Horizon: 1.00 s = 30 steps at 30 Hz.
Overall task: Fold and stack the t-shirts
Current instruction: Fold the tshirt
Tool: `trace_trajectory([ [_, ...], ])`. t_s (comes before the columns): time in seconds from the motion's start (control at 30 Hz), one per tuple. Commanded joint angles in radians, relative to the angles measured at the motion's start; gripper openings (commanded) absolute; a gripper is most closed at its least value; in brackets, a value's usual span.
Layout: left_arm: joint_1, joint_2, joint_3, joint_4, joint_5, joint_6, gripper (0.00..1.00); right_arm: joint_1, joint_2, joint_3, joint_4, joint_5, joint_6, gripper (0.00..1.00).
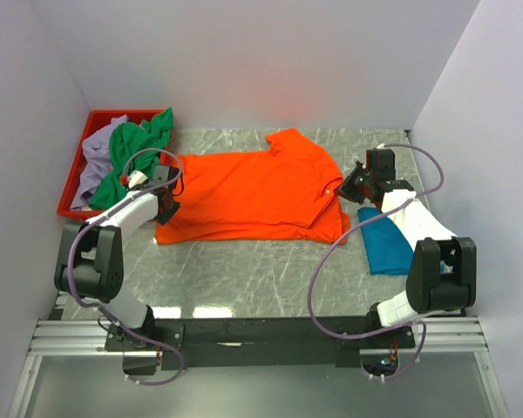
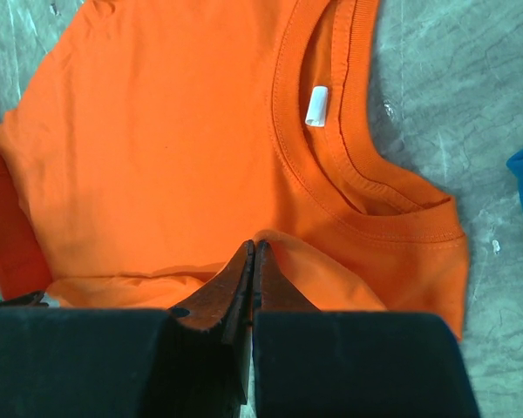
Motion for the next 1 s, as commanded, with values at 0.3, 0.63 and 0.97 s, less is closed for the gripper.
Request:
trace_trajectory([
  [0.3, -0.01, 0.085, 0.051, -0.057, -0.091, -0.035, 0.4, 0.007, 0.003, -0.004, 0.045, -0.005, -0.016, 0.0],
  [0.63, -0.015, 0.099, 0.06, -0.048, -0.094, -0.027, 0.24, 0.007, 0.001, -0.009, 0.05, -0.008, -0.018, 0.0],
  [0.97, -0.015, 0.024, 0.089, -0.094, -0.148, -0.007, 0.01, 0.007, -0.023, 0.017, 0.025, 0.007, -0.018, 0.0],
])
